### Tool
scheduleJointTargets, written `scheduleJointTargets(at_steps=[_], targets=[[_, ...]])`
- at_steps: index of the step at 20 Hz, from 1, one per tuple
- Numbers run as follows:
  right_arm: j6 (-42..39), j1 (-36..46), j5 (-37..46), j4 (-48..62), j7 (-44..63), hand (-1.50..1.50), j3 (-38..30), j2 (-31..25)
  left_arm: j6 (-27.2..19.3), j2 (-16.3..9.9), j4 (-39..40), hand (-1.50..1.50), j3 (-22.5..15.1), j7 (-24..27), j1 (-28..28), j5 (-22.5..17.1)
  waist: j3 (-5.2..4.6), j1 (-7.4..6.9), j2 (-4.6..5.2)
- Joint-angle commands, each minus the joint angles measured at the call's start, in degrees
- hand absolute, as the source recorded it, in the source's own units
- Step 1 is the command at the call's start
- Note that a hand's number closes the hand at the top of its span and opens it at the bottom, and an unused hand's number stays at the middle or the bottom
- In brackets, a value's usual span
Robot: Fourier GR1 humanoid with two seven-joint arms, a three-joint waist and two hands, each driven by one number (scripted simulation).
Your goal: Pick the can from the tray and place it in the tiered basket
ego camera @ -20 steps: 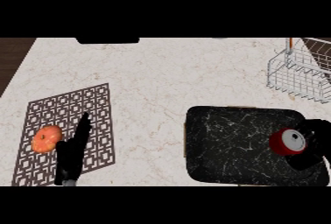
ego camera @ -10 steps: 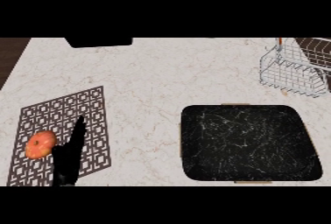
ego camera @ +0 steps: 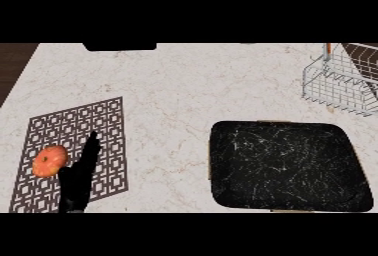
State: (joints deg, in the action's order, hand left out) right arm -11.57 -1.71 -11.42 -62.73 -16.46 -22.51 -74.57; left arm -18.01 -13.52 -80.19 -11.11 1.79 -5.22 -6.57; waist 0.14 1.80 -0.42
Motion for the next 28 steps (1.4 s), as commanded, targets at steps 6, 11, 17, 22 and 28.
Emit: scheduleJointTargets(at_steps=[6,11,17,22,28], targets=[[-5.2,10.7,3.1,9.6,0.3,1.5,-1.7,-4.5,-0.5,3.1,2.4,0.0,-2.0,-3.1,3.4,3.8,-0.13,-2.47,0.58],[-4.1,21.5,4.2,7.6,11.2,1.5,4.7,-3.1,1.2,2.2,1.3,0.0,-0.4,-3.6,2.7,2.7,-0.16,-3.41,0.73],[-4.3,32.8,10.5,15.2,9.9,1.5,10.3,0.3,2.3,1.6,0.1,0.0,0.0,-5.7,4.0,3.4,-0.13,-3.65,0.79],[-5.4,39.5,16.1,21.1,5.4,1.5,14.4,3.7,1.1,2.8,-3.2,0.0,-2.6,-5.4,0.4,5.6,-0.09,-4.05,0.81],[-0.9,47.7,24.3,26.6,5.6,1.5,19.9,11.7,1.3,4.6,1.5,0.0,-0.6,-2.9,3.3,4.8,-0.11,-4.01,1.0]])
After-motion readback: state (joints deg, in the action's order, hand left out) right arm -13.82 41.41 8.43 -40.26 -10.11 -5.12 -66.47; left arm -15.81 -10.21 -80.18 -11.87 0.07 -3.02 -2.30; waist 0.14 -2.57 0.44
